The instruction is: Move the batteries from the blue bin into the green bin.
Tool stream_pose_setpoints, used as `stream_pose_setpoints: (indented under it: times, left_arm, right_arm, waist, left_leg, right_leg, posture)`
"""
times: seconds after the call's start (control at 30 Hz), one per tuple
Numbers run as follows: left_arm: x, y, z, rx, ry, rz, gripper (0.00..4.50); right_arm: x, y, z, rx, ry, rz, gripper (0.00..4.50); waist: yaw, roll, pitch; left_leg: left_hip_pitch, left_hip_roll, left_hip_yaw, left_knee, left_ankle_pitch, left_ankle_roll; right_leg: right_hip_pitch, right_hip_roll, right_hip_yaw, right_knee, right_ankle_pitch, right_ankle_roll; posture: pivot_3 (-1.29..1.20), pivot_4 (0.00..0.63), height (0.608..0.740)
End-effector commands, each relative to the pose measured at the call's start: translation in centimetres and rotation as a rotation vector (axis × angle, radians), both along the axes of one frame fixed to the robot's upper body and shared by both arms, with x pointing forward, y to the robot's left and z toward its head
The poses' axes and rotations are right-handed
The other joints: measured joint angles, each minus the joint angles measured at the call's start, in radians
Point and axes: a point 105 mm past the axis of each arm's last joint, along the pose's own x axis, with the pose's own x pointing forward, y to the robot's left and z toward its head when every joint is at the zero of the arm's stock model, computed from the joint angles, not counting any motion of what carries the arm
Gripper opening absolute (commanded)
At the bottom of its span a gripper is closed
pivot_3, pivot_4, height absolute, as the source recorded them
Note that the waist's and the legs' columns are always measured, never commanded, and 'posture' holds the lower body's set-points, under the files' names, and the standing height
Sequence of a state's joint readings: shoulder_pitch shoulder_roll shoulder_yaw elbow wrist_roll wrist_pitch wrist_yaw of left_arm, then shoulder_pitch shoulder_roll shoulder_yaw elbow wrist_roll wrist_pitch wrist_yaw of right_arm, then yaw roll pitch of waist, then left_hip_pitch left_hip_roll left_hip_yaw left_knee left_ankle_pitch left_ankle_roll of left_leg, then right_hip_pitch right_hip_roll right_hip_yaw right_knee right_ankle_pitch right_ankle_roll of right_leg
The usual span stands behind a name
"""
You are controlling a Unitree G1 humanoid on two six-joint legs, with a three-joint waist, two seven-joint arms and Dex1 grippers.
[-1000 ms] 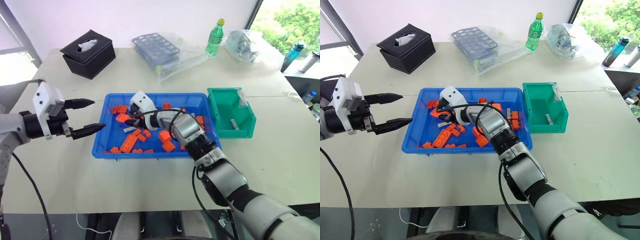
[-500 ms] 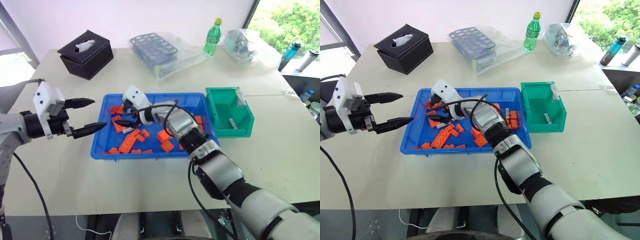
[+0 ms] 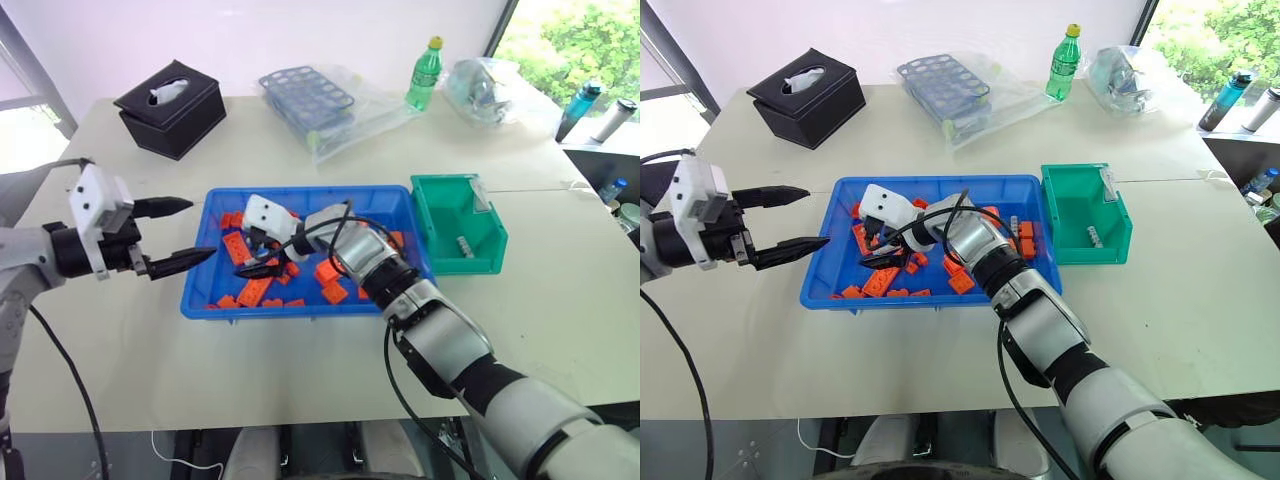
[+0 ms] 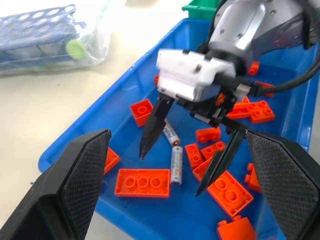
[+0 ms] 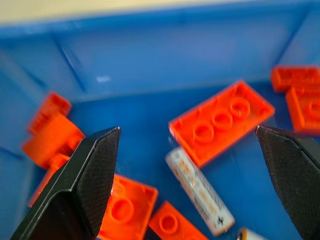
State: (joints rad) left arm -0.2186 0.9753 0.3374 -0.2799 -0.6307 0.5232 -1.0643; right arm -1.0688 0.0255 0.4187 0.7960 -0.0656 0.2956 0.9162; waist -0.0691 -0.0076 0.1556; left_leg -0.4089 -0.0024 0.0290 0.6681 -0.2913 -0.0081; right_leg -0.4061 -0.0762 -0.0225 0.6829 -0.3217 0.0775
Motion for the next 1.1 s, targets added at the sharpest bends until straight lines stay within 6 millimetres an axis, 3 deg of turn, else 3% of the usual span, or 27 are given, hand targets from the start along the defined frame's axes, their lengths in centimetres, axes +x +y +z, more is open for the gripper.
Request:
stream_pose_setpoints:
  times: [0.03, 0.23, 0.27, 0.37, 0.57, 0.77, 0.9, 1.03, 1.1]
  left_arm:
    - [-0.5, -0.1, 1.1, -0.011, -0.031, -0.011, 4.5]
    - [-0.6, 0.1, 1.1, -0.018, -0.023, -0.006, 4.5]
    - [-0.7, 0.0, 1.1, -0.023, -0.021, -0.008, 4.5]
    - [-0.7, 0.0, 1.1, -0.033, -0.014, -0.019, 4.5]
    - [-0.3, 0.0, 1.6, -0.109, -0.008, -0.036, 4.5]
    - [0.9, 0.0, 2.2, -0.218, -0.047, -0.064, 4.5]
    - [1.4, 0.2, 1.8, -0.24, -0.005, -0.08, 4.5]
    - [1.2, -0.2, 1.2, -0.234, 0.026, -0.122, 4.5]
    - [0.9, -0.6, 0.5, -0.199, 0.032, -0.155, 4.5]
  right_arm:
    - [0.0, 0.3, 0.0, -0.001, -0.034, 0.011, 4.43]
    - [0.3, -0.4, -1.2, -0.038, -0.025, -0.005, 4.43]
    - [0.3, -0.6, -1.3, -0.041, -0.022, -0.005, 4.2]
    - [0.3, -0.9, -1.6, -0.045, -0.014, -0.004, 3.21]
    - [-0.4, -0.9, -1.5, -0.014, 0.02, 0.01, 0.25]
    - [-0.4, -1.2, 0.2, 0.069, 0.048, -0.039, 0.14]
    - [0.2, -2.6, 4.3, 0.221, 0.018, -0.133, 0.14]
    - [1.3, -7.2, 8.6, 0.393, 0.009, -0.337, 0.14]
    - [2.4, -12.1, 9.9, 0.435, -0.037, -0.523, 0.14]
  waist:
    - [0.0, 0.0, 0.0]
    - [0.0, 0.0, 0.0]
    - [0.0, 0.0, 0.0]
    - [0.0, 0.0, 0.0]
    - [0.001, 0.0, 0.0]
    - [0.002, 0.0, 0.0]
    - [0.002, 0.0, 0.0]
    - [0.005, 0.0, 0.0]
    - [0.014, 0.0, 0.0]
  left_leg:
    - [0.0, 0.0, 0.0, 0.0, 0.0, 0.0]
    - [0.0, 0.0, 0.0, 0.0, 0.0, 0.0]
    - [0.0, 0.0, 0.0, 0.0, 0.0, 0.0]
    - [0.0, 0.0, 0.0, 0.0, 0.0, 0.0]
    - [0.0, 0.0, 0.0, 0.0, 0.0, 0.0]
    - [0.001, -0.001, 0.0, 0.001, 0.0, 0.0]
    - [0.0, -0.001, 0.0, 0.001, 0.0, 0.0]
    - [0.0, -0.001, 0.0, 0.001, 0.0, 0.0]
    - [0.0, -0.001, 0.0, 0.001, 0.0, 0.0]
  right_leg:
    - [0.0, 0.0, 0.0, 0.0, 0.0, 0.0]
    - [0.0, 0.0, 0.0, 0.0, 0.0, 0.0]
    - [0.0, 0.0, 0.0, 0.0, 0.0, 0.0]
    - [0.0, 0.0, 0.0, 0.0, 0.0, 0.0]
    - [0.001, -0.001, 0.0, 0.0, 0.0, 0.0]
    - [0.001, 0.0, 0.0, 0.001, 0.0, 0.0]
    - [0.001, 0.0, 0.0, 0.001, 0.0, 0.0]
    - [0.0, -0.001, 0.0, 0.001, 0.0, 0.0]
    - [0.001, -0.001, 0.0, 0.0, 0.0, 0.0]
  posture:
    - [0.0, 0.15, 0.733]
    - [0.0, 0.15, 0.733]
    - [0.0, 0.15, 0.733]
    - [0.0, 0.15, 0.733]
    - [0.0, 0.15, 0.733]
    - [0.0, 0.15, 0.733]
    - [0.0, 0.15, 0.733]
    - [0.0, 0.15, 0.733]
    - [0.0, 0.15, 0.733]
